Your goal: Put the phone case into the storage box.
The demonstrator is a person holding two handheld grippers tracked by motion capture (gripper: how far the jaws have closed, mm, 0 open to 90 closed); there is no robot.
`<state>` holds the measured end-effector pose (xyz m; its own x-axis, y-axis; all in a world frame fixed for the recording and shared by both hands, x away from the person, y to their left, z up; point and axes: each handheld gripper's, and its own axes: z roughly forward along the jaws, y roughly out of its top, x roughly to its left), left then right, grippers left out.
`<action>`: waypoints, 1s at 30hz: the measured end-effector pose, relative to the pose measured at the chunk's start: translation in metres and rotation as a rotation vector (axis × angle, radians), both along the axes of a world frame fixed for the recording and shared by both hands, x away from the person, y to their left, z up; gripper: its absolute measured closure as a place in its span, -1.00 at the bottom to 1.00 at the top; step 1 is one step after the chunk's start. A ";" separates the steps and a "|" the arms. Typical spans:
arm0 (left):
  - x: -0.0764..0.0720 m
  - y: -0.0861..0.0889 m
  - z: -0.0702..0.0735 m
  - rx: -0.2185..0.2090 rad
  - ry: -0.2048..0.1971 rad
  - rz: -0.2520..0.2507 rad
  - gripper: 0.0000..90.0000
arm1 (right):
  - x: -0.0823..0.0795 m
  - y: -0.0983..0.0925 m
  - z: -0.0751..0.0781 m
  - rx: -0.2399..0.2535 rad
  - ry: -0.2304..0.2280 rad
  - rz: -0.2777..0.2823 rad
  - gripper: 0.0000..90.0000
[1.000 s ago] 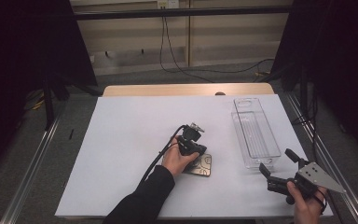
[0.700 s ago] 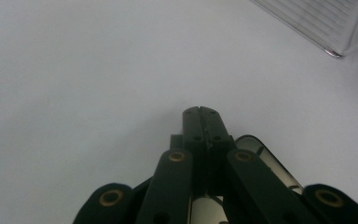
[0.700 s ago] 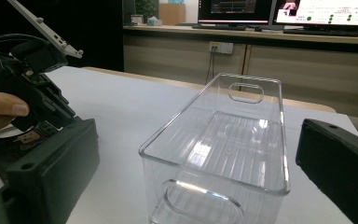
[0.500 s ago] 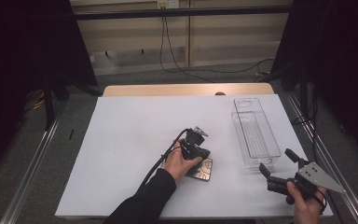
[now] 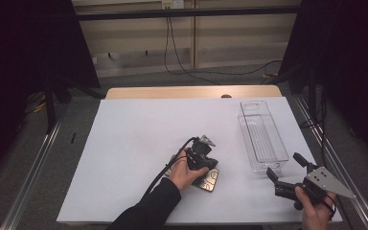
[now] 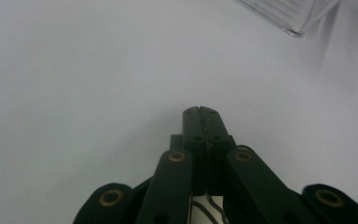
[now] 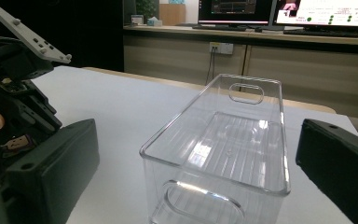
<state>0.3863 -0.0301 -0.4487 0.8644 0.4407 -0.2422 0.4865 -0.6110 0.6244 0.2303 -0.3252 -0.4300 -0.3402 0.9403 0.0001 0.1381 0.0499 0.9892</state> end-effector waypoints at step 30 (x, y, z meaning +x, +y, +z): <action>-0.029 0.012 0.003 0.013 -0.002 -0.077 1.00 | 0.000 -0.001 0.000 -0.001 0.002 -0.002 -1.00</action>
